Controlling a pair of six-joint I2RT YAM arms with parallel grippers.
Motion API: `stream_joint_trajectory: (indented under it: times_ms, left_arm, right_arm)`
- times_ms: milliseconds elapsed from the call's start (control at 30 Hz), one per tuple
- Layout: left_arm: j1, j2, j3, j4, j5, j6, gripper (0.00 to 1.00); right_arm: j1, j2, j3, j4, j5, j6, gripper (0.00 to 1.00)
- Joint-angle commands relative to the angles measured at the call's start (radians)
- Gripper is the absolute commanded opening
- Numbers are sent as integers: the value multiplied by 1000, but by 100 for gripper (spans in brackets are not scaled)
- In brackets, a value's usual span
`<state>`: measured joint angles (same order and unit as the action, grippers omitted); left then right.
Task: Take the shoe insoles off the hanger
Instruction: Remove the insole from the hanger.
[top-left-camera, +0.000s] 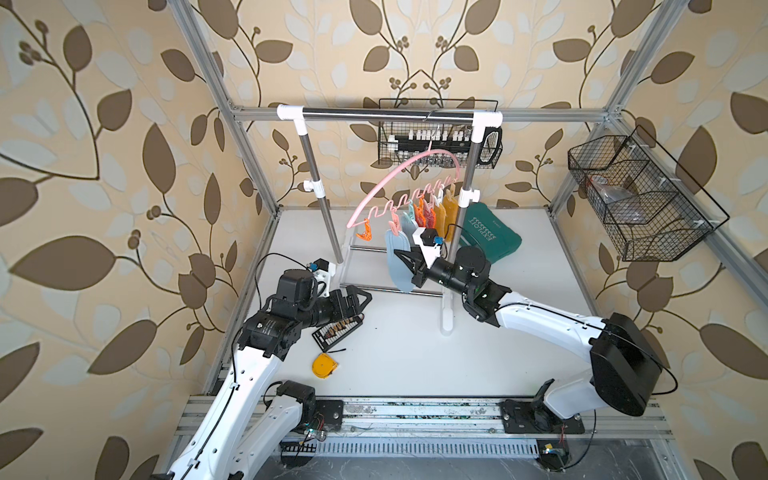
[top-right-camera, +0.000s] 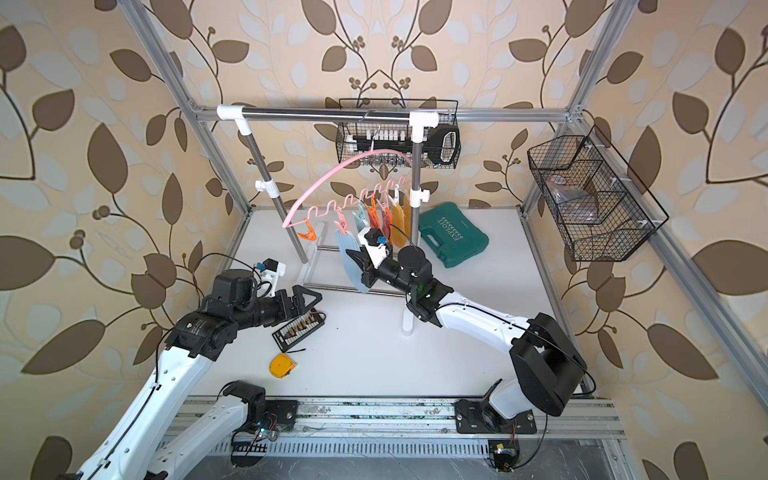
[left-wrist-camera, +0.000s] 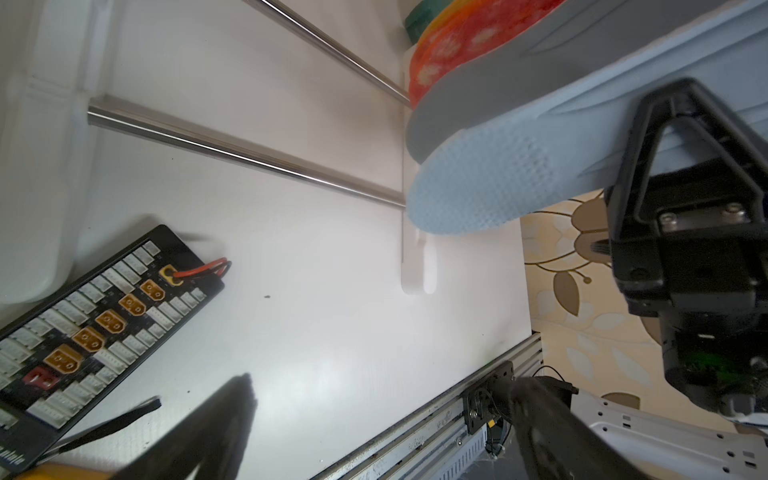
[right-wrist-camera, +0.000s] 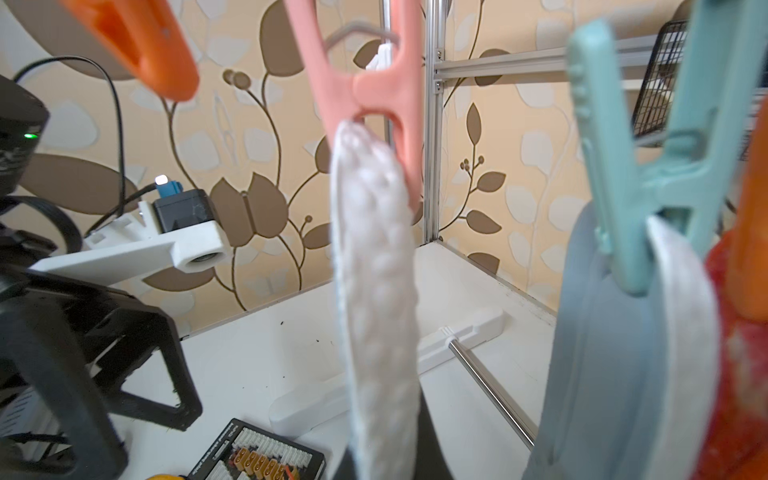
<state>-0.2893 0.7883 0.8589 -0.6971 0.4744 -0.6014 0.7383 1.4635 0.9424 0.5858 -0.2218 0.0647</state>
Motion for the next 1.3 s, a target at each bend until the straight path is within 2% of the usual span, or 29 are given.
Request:
stream_joint_trajectory:
  times_ms: [0, 200, 333, 467, 567, 667, 1000, 1033, 1167, 1233, 1267]
  left_arm:
    - [-1, 29, 43, 51, 87, 55, 99]
    - [-1, 104, 64, 177, 296, 69, 99]
    - [-2, 135, 75, 270, 444, 70, 99]
    - [-5, 139, 74, 349, 524, 40, 99]
    - [-15, 126, 65, 394, 541, 27, 99]
    - [-29, 130, 59, 425, 561, 21, 99]
    - [-156, 207, 85, 417, 565, 64, 97]
    - [-165, 207, 82, 424, 556, 68, 95]
    - [-181, 216, 93, 434, 556, 61, 70]
    - [-191, 214, 84, 445, 558, 62, 64]
    - [-194, 213, 77, 451, 560, 62, 57]
  right_arm:
    - [4, -78, -23, -71, -64, 70, 4]
    - [3, -193, -29, -246, -132, 159, 4]
    - [3, -242, -33, -300, -190, 222, 3]
    - [3, -263, -26, -348, -208, 350, 2]
    - [4, -264, 4, -410, -255, 415, 2]
    - [4, -254, 8, -391, -320, 466, 2]
    - [4, -223, 24, -309, -372, 605, 2]
    - [4, -221, 25, -302, -375, 614, 2]
    - [3, -211, 19, -276, -360, 661, 2]
    - [3, -206, 20, -269, -358, 674, 2]
    - [3, -205, 19, -264, -358, 679, 2]
